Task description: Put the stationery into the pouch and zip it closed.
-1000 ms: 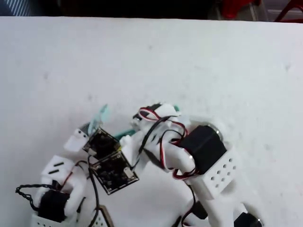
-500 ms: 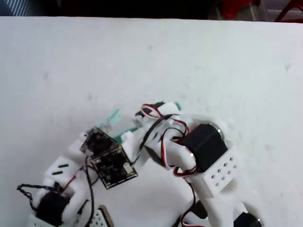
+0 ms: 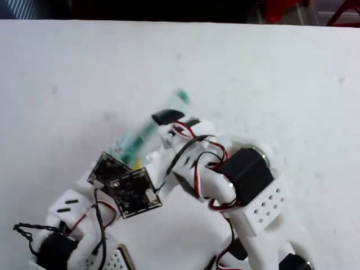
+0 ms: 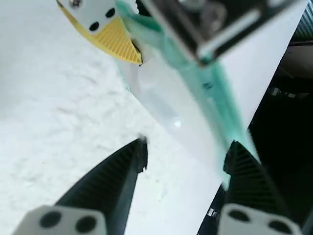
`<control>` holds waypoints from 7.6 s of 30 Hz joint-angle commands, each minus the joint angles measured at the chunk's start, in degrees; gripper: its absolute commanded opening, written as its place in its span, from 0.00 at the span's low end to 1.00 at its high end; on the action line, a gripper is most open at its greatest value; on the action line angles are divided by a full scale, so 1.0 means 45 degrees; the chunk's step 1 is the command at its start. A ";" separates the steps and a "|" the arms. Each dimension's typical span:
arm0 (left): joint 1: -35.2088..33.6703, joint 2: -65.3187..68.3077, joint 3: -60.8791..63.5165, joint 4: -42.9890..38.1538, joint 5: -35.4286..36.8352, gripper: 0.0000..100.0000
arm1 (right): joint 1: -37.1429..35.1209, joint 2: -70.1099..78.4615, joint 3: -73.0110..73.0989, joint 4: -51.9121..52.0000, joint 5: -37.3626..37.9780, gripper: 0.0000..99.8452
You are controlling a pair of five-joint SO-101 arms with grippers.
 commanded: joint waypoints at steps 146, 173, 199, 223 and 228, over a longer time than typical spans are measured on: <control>0.0147 -0.0244 -0.0332 -0.1758 0.0879 0.07 | -0.1416 0.0420 -0.0723 -0.5695 -0.7502 0.02; 0.0127 -0.0244 -0.0645 -0.3399 0.1797 0.24 | 0.0068 0.0029 -0.0371 -0.5675 -1.1585 0.02; 0.0205 -0.0244 -0.0977 -0.2168 0.1172 0.02 | 0.1416 -0.0733 0.4024 -1.0637 -1.1624 0.02; 0.0205 -0.0244 -0.0918 -0.2129 0.1094 0.02 | 0.2530 -0.1924 0.3888 -1.0872 -1.2835 0.02; 0.0205 -0.0244 -0.0371 -0.2462 0.1074 0.02 | 0.1397 -0.1905 0.1035 -0.7336 -1.5179 0.14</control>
